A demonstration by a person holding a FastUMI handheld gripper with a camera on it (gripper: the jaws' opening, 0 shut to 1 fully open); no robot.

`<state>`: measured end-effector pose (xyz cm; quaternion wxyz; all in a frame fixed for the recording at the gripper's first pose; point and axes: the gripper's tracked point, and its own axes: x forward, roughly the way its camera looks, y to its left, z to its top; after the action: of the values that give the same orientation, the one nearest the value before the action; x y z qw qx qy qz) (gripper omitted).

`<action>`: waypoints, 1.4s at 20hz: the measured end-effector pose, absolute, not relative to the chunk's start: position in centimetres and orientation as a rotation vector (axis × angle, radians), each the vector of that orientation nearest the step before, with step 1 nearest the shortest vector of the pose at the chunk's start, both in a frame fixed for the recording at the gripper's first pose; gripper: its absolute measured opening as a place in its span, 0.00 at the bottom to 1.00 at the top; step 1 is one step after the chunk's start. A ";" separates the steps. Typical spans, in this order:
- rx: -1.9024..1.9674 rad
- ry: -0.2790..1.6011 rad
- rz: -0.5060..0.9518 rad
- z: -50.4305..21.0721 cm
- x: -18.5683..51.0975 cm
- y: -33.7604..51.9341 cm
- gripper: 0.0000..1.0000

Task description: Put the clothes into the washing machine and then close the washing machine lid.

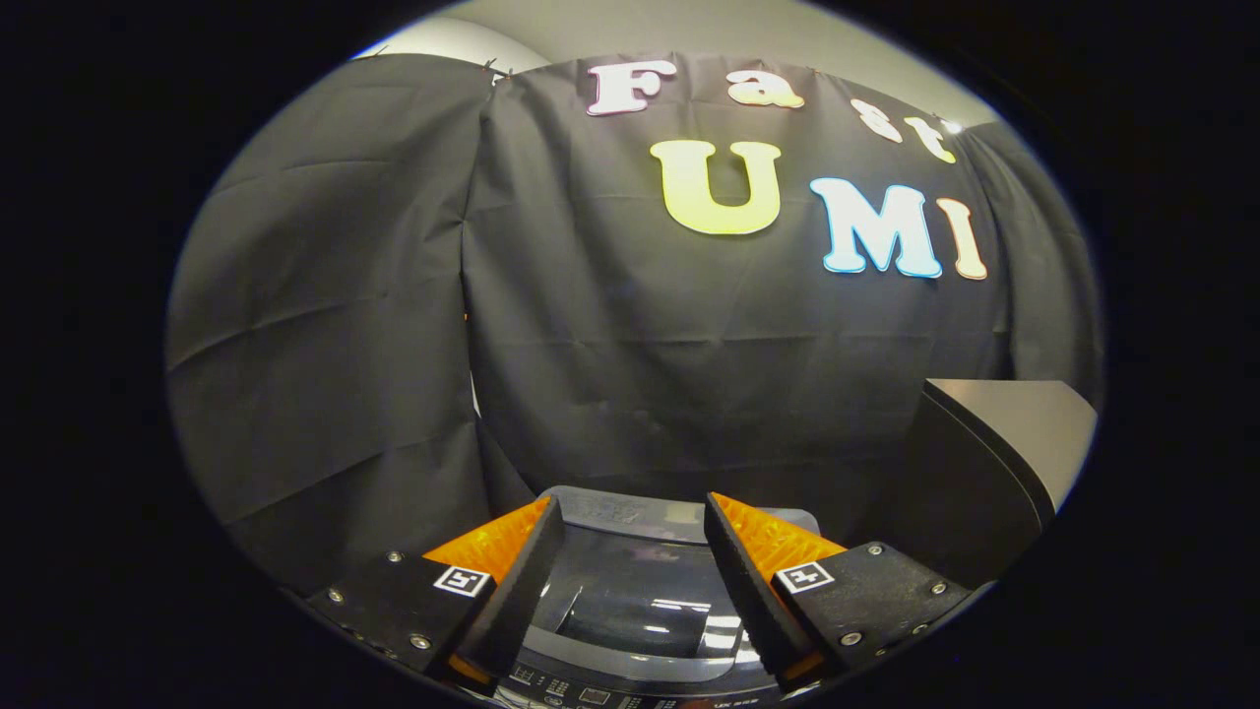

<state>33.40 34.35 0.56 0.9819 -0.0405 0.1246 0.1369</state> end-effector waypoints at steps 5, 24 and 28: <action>-0.072 0.202 0.277 2.1 32.1 34.3 0.90; -0.082 0.003 0.119 13.7 22.9 14.1 0.93; -0.061 -0.031 0.079 16.5 19.5 7.9 0.93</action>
<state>19.53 7.90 16.55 0.9986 -0.0306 -0.0157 0.0393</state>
